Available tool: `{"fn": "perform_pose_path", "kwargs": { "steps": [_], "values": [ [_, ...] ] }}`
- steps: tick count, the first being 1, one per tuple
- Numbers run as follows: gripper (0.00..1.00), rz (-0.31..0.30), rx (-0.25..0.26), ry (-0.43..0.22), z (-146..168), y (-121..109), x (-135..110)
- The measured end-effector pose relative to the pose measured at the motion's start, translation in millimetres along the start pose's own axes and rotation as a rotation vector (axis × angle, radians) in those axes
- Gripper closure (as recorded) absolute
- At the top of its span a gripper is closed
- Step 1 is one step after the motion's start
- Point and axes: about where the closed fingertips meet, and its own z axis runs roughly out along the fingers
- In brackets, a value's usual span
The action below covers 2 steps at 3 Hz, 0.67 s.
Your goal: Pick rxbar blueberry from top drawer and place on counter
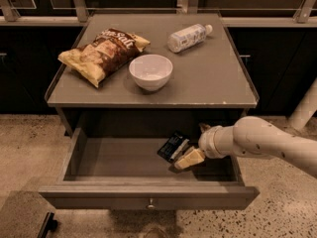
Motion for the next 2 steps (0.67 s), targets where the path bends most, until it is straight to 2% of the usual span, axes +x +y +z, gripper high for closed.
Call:
{"fn": "perform_pose_path", "kwargs": {
  "steps": [2],
  "values": [
    [0.0, 0.032, -0.033, 0.003, 25.9, 6.3, 3.0]
  ]
}}
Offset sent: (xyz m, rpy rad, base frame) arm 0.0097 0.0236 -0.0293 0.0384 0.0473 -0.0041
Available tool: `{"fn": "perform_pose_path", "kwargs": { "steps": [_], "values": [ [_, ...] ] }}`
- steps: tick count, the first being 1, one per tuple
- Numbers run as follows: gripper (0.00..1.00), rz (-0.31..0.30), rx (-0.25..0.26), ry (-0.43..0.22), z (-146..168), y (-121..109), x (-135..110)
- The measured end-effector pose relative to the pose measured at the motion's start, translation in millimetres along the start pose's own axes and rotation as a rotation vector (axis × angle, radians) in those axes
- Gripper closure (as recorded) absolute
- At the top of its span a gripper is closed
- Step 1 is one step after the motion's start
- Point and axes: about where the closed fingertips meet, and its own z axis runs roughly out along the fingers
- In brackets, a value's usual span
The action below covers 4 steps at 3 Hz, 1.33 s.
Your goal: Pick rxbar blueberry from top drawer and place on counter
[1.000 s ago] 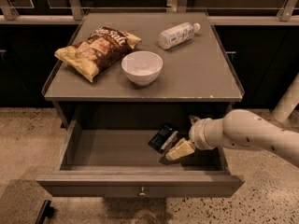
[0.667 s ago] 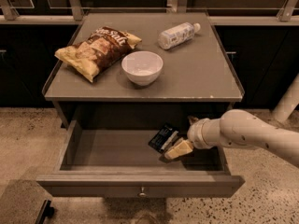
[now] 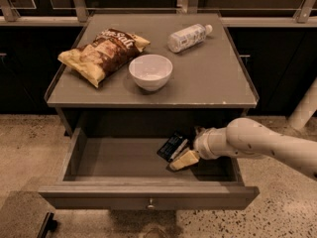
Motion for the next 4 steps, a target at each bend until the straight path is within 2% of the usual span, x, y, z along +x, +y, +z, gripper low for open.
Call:
{"fn": "perform_pose_path", "kwargs": {
  "steps": [2, 3, 4],
  "values": [
    [0.0, -0.039, -0.025, -0.032, 24.2, 11.4, -24.3],
    [0.0, -0.03, -0.01, 0.0, 29.9, 8.1, -11.9],
    [0.0, -0.029, -0.009, 0.001, 29.8, 7.7, -11.3]
  ]
}}
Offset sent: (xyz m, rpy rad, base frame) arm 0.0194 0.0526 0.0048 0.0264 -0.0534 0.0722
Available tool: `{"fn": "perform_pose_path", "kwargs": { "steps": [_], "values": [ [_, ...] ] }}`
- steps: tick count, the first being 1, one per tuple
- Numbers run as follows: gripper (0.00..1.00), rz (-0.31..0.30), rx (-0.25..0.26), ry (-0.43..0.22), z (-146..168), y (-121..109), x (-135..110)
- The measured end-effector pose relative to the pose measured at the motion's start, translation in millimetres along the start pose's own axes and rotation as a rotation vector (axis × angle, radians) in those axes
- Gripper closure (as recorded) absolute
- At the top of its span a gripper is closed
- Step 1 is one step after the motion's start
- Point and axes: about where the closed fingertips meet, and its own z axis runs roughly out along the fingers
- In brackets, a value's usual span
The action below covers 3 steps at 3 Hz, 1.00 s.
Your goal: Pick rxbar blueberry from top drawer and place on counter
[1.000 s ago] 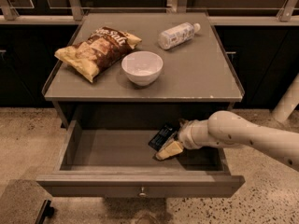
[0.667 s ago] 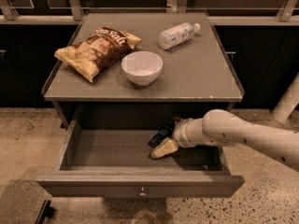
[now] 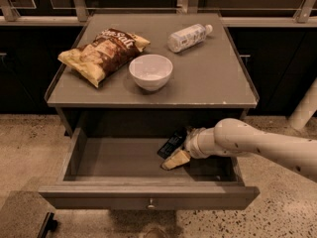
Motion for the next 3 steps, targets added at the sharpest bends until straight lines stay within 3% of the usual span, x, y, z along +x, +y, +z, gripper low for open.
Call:
{"fn": "perform_pose_path", "kwargs": {
  "steps": [1, 3],
  "values": [
    [0.0, 0.01, -0.005, 0.015, 2.1, 1.9, 5.1],
    [0.42, 0.01, -0.005, 0.015, 2.1, 1.9, 5.1]
  ]
}}
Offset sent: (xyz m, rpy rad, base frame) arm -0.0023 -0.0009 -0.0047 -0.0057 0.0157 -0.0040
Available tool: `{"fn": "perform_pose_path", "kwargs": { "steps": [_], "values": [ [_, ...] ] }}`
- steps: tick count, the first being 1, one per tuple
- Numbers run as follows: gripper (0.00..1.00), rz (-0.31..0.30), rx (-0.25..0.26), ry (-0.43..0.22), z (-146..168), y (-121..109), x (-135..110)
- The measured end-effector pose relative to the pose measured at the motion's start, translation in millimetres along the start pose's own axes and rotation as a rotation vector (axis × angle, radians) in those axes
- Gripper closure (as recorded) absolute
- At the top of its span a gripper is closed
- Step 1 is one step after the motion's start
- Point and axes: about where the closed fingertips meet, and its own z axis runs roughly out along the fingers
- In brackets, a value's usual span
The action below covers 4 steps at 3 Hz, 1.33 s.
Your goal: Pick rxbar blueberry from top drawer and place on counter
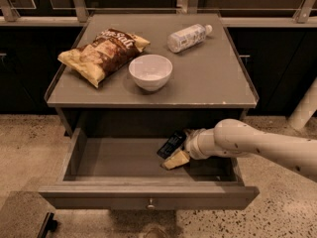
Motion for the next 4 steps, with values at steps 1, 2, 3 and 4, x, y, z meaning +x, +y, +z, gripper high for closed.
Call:
{"fn": "perform_pose_path", "kwargs": {
  "steps": [1, 2, 3, 4],
  "values": [
    [0.66, 0.0, 0.0, 0.0, -4.7, -0.3, -4.0],
    [0.89, 0.0, 0.0, 0.0, -7.3, -0.5, -6.5],
    [1.0, 0.0, 0.0, 0.0, -7.3, -0.5, -6.5],
    [1.0, 0.0, 0.0, 0.0, -7.4, -0.5, -6.6]
  ]
}}
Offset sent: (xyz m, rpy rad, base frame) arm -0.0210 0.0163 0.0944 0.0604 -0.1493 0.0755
